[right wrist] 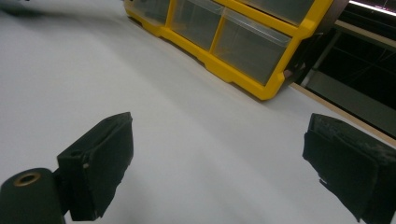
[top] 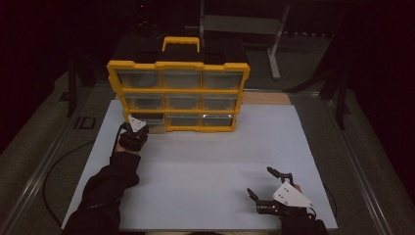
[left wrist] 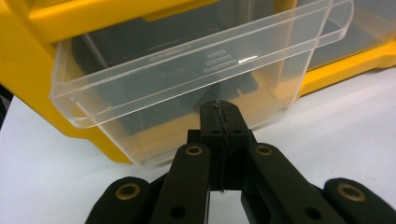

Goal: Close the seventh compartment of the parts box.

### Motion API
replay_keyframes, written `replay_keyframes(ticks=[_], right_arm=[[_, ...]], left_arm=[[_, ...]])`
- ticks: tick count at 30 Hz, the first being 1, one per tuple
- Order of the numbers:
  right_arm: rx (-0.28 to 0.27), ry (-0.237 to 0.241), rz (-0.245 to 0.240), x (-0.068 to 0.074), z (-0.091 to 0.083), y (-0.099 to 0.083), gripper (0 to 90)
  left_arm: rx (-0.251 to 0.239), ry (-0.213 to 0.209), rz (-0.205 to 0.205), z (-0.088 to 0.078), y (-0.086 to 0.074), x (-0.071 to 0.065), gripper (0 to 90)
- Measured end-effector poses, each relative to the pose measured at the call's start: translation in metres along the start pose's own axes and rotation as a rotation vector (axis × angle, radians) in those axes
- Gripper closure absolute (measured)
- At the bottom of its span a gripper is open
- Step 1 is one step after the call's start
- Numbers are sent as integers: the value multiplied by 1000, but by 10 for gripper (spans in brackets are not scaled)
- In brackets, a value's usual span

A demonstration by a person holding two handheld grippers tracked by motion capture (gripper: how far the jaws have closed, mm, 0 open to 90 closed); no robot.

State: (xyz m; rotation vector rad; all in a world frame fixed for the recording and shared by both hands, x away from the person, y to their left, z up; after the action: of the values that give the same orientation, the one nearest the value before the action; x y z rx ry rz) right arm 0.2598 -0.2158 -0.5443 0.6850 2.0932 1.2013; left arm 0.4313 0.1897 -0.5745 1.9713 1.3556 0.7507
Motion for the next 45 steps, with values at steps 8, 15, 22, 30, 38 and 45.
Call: replay_keyframes(ticks=[8,15,22,30,38,45], right_arm=[[0,1,-1,0,0,0,87],[1,2,0,0,0,0,86],[2,2,0,0,0,-1,87],[6,6,-1,0,0,-1,86],[7,10,-2,0,1,-2,87],[6,9,-4,0,0,-2,87]], left_arm=[[-3,23,10,5,5,3,899],[-2,22,6,10,8,5,899],[2,28,14,15,11,7,899],[-2,34,7,20,14,10,899],[6,46,15,23,16,9,899],[8,35,-8,21,16,8,898]])
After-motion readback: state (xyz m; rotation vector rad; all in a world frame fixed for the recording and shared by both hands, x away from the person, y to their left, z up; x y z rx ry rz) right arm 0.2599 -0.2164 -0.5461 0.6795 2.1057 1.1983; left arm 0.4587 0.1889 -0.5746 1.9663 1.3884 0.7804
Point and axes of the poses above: each handheld gripper's, and its own axes: z roughly forward along the jaws, y roughly out of its top, x roughly to its left, the point moved 7 cm from there along z, roughly forward along the jaws, and after that the axes turned 3 degrees about x, right-handed, at the moved point
